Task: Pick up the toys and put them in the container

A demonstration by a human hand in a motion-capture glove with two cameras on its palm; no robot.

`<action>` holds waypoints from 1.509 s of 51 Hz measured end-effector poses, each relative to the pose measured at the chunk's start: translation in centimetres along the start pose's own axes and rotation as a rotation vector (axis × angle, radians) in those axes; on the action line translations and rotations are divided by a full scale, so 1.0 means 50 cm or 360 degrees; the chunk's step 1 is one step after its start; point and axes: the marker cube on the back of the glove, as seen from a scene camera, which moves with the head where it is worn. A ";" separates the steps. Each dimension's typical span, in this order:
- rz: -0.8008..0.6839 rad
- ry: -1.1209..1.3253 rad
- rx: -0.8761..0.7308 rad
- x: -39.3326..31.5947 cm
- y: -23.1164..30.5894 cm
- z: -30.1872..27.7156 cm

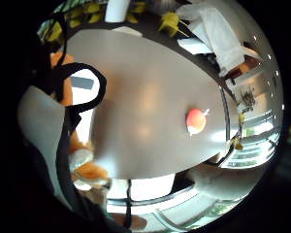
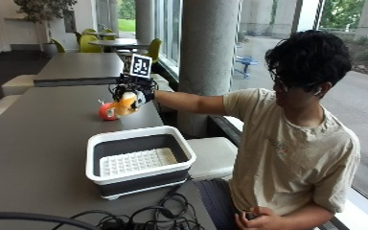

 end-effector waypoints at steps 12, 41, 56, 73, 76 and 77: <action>-0.0282 -0.0082 -0.0175 -0.150 -0.022 0.062; -0.0325 -0.0034 -0.0502 -0.178 -0.002 0.088; -0.0370 0.0085 -0.0409 -0.183 0.008 0.083; -0.0375 0.0122 -0.0444 -0.172 0.005 0.108; -0.0360 0.0131 -0.0442 -0.166 0.006 0.109; -0.0358 0.0132 -0.0443 -0.164 0.006 0.110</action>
